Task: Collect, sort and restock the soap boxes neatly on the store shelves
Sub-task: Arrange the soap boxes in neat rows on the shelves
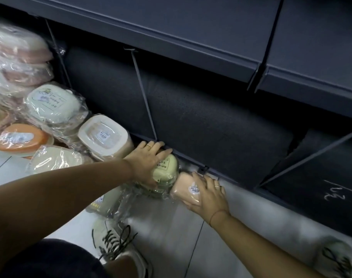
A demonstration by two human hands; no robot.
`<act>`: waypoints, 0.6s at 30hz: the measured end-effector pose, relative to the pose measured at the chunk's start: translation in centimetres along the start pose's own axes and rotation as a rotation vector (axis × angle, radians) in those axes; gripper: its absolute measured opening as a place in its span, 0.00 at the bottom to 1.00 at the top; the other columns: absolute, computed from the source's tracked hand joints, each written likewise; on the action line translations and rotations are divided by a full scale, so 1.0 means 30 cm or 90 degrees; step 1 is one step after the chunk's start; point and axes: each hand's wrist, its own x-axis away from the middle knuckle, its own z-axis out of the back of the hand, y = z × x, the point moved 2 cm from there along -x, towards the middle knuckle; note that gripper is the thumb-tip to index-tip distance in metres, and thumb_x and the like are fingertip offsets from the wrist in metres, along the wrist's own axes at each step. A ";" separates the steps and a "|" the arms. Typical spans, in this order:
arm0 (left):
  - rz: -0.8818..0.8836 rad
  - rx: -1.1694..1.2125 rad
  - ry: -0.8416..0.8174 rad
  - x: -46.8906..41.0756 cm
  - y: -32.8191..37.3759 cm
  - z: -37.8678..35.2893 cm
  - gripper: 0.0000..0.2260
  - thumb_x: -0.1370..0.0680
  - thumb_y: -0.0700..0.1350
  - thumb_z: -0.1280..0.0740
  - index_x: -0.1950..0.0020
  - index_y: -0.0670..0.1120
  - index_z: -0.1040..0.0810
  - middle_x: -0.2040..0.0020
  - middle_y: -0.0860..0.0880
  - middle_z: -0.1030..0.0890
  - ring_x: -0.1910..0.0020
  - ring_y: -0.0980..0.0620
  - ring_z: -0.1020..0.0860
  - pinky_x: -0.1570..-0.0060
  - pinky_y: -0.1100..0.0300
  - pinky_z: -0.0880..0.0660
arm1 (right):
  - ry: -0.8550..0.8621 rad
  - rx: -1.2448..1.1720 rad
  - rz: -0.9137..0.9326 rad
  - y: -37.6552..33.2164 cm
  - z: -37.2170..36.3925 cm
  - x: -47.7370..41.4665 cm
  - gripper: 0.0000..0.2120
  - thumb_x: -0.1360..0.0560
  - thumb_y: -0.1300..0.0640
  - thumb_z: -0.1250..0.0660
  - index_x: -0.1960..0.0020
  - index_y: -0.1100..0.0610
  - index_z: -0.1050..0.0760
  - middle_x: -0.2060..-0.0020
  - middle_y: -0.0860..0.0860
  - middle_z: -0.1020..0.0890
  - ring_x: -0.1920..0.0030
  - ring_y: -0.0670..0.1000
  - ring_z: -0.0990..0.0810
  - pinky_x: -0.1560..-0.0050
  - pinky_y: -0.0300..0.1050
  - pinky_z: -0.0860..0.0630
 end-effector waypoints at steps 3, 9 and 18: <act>-0.005 -0.015 -0.013 0.014 0.000 0.020 0.54 0.33 0.72 0.34 0.20 0.48 0.59 0.21 0.43 0.50 0.25 0.40 0.45 0.27 0.47 0.48 | -0.041 0.021 0.019 0.006 0.028 0.000 0.47 0.33 0.32 0.33 0.22 0.44 0.51 0.32 0.51 0.35 0.33 0.54 0.36 0.34 0.49 0.38; -0.044 0.013 0.024 0.086 0.020 0.110 0.51 0.32 0.69 0.33 0.20 0.47 0.54 0.21 0.47 0.45 0.26 0.43 0.42 0.28 0.49 0.50 | -0.072 0.044 0.032 0.021 0.145 0.069 0.51 0.42 0.24 0.51 0.22 0.41 0.54 0.34 0.48 0.36 0.34 0.53 0.37 0.34 0.47 0.41; -0.124 0.071 0.273 0.288 0.120 0.520 0.51 0.40 0.76 0.39 0.24 0.47 0.38 0.32 0.53 0.28 0.42 0.50 0.29 0.40 0.54 0.34 | -0.117 0.048 0.128 0.096 0.701 0.269 0.48 0.36 0.31 0.31 0.24 0.37 0.54 0.39 0.41 0.38 0.38 0.45 0.35 0.34 0.37 0.39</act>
